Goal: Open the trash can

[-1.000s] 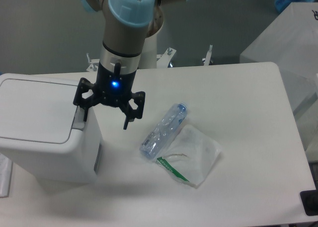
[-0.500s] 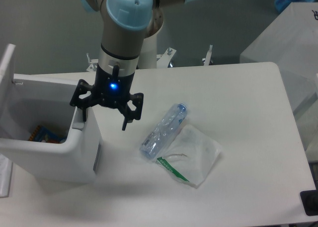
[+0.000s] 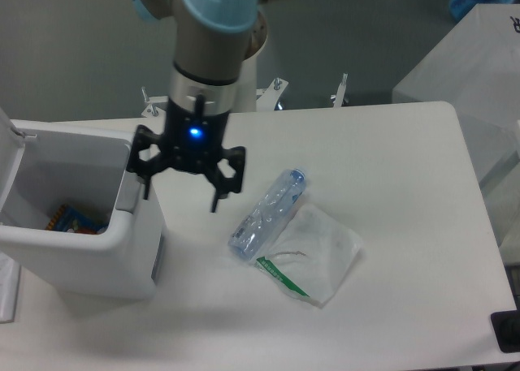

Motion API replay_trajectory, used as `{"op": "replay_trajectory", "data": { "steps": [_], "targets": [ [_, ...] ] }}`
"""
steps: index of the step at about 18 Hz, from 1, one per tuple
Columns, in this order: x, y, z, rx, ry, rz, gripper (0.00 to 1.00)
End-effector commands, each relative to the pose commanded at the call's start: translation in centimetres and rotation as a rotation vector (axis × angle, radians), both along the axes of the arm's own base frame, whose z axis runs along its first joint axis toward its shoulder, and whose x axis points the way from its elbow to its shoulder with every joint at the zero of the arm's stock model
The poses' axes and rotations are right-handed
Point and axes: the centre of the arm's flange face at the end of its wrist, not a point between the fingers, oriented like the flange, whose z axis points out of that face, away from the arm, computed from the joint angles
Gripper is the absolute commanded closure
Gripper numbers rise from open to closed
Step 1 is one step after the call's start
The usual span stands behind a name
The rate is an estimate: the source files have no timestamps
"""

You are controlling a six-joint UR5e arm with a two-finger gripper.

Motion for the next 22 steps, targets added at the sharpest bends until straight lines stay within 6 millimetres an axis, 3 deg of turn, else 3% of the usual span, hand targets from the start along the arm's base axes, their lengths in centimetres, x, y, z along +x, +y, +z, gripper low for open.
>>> {"op": "replay_trajectory", "data": {
  "steps": [4, 8, 17, 22],
  "targets": [
    [-7.3, -2.7, -3.4, -0.059, 0.068, -0.049, 0.00],
    [-12.3, -5.6, -6.4, -0.100, 0.122, -0.171, 0.00],
    [-19.0, -10.1, -11.8, -0.268, 0.246, -0.484, 0.00],
    [-19.8, -10.9, -13.3, -0.329, 0.273, -0.598, 0.00]
  ]
}}
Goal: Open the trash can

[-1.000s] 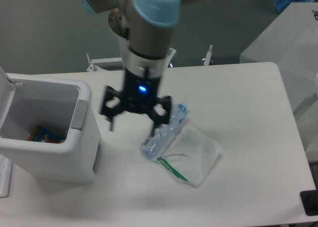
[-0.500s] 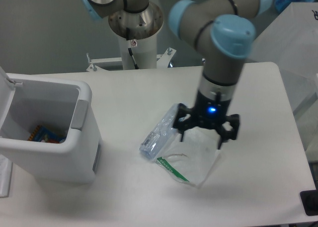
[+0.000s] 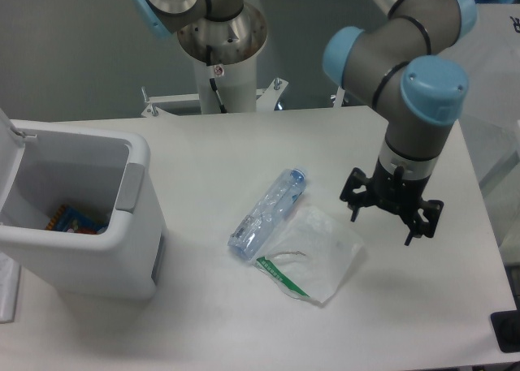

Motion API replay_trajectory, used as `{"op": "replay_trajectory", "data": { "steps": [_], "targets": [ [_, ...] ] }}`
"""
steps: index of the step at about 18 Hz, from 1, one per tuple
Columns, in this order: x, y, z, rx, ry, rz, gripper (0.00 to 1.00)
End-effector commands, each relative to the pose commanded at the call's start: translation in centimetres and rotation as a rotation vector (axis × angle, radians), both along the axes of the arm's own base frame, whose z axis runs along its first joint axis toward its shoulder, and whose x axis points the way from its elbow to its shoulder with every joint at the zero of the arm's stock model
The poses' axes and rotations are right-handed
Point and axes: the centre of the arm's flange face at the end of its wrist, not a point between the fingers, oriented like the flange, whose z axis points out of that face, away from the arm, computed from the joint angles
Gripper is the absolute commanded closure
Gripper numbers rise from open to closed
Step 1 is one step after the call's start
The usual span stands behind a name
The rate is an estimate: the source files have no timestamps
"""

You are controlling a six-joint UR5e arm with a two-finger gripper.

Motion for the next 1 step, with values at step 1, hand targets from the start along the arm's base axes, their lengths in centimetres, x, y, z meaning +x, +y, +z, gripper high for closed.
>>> {"op": "replay_trajectory", "data": {
  "steps": [1],
  "targets": [
    [-0.02, -0.12, -0.15, -0.003, -0.002, 0.000, 0.00]
  ]
}}
